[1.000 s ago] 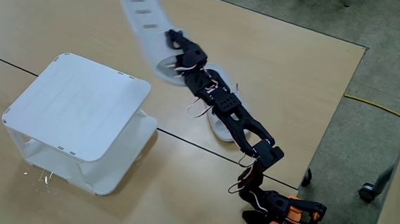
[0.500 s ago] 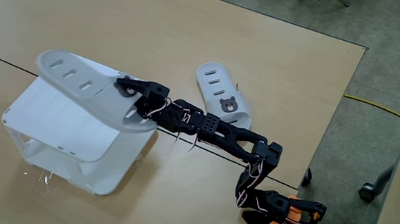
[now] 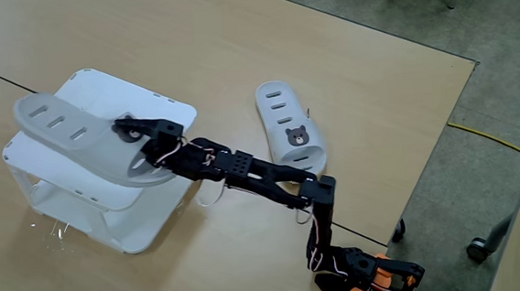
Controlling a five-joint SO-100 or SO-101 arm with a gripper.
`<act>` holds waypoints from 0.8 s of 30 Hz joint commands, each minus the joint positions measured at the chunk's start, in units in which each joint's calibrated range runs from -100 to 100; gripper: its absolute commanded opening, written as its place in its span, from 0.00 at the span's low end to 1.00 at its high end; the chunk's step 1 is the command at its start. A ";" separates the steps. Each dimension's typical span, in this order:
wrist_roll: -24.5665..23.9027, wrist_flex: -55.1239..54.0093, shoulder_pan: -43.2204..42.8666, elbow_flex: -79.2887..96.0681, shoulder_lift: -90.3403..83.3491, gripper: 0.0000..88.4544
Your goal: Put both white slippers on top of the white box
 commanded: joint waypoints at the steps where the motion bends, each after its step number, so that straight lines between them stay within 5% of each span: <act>1: 0.42 -0.20 0.34 -11.70 3.24 0.01; 21: 0.42 -0.20 3.88 -29.29 21.92 0.01; 24: 0.42 -0.37 3.63 -29.29 21.92 0.08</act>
